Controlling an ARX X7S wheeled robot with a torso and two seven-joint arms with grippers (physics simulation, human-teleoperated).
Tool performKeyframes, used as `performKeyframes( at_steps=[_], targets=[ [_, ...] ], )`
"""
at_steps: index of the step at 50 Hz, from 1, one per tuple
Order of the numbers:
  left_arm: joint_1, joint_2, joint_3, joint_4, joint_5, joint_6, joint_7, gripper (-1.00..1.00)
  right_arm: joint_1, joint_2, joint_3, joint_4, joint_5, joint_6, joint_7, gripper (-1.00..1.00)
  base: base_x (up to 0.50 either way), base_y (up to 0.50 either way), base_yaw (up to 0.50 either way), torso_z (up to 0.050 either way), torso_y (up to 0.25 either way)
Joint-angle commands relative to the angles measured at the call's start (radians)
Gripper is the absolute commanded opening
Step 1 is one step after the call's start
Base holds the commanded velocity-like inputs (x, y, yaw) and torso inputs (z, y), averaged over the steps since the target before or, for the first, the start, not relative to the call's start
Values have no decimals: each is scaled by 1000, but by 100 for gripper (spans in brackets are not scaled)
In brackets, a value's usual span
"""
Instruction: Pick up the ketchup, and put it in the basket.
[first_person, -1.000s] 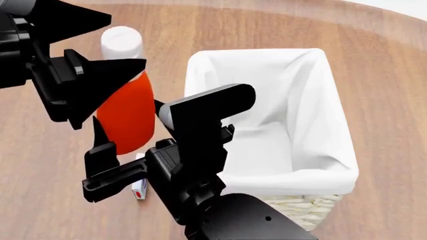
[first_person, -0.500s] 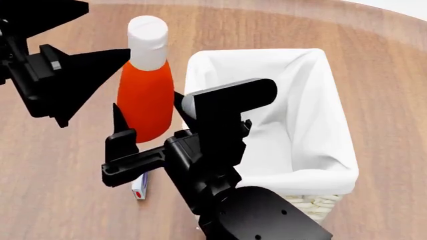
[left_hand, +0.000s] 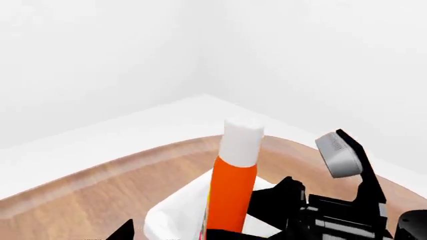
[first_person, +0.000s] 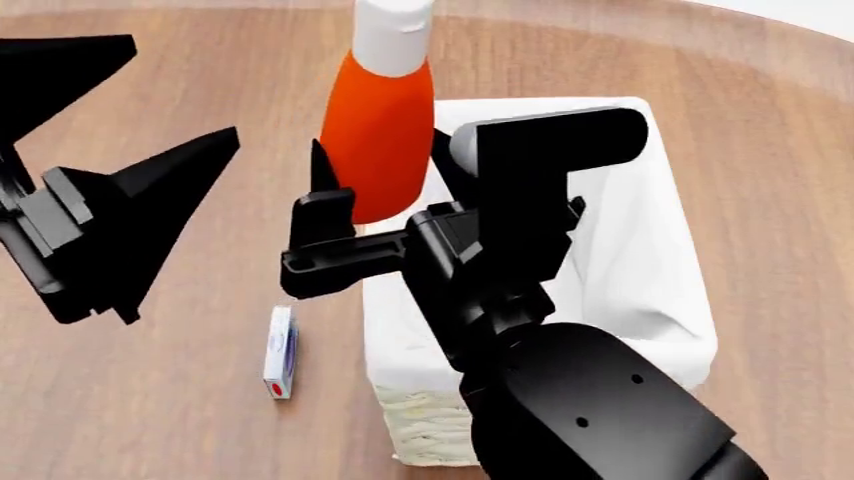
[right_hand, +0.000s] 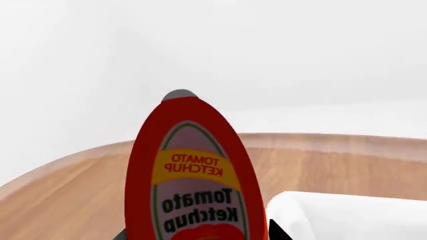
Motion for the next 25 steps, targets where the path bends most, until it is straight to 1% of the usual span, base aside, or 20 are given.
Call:
performKeyframes(
  at_steps=[1,2,4,6,9,13,14,17,18,21,22,24,25],
  targets=[
    [245,-6,-76,144,50,147,-149,100,55,29,20,-1,-21,39,25,-100,0,0,0,0,0],
    [281,-5,-76,161,93,172,-157,100,56,32,22,-4,-22,44,37,-100,0,0,0,0,0],
    [332,-3,-77,180,132,198,-176,100,60,35,28,-2,-13,66,62,-100,0,0,0,0,0],
    [393,0,-77,213,167,228,-189,100,66,39,30,8,-17,68,68,-100,0,0,0,0,0],
    [443,-1,-78,245,199,253,-203,100,84,42,35,18,-11,106,110,-100,0,0,0,0,0],
    [562,19,-97,284,265,334,-232,100,115,49,38,26,0,135,122,-100,0,0,0,0,3],
    [607,24,-84,299,306,356,-226,100,125,48,37,38,5,150,128,-100,0,0,0,0,0],
    [665,30,-93,315,327,392,-233,100,143,48,34,60,10,190,163,-100,0,0,0,0,0],
    [712,41,-103,302,343,432,-218,100,144,46,41,70,14,181,153,-100,0,0,0,0,0],
    [775,55,-104,269,394,485,-187,100,156,41,35,86,13,199,168,-100,0,0,0,0,0],
    [819,61,-108,264,418,518,-180,100,163,37,31,91,16,213,178,-100,0,0,0,10,0],
    [844,64,-112,269,428,533,-181,100,172,27,29,108,12,220,194,-100,0,0,0,0,0],
    [879,73,-120,268,441,563,-180,100,180,17,20,128,0,220,199,-100,0,0,0,0,0]
  ],
)
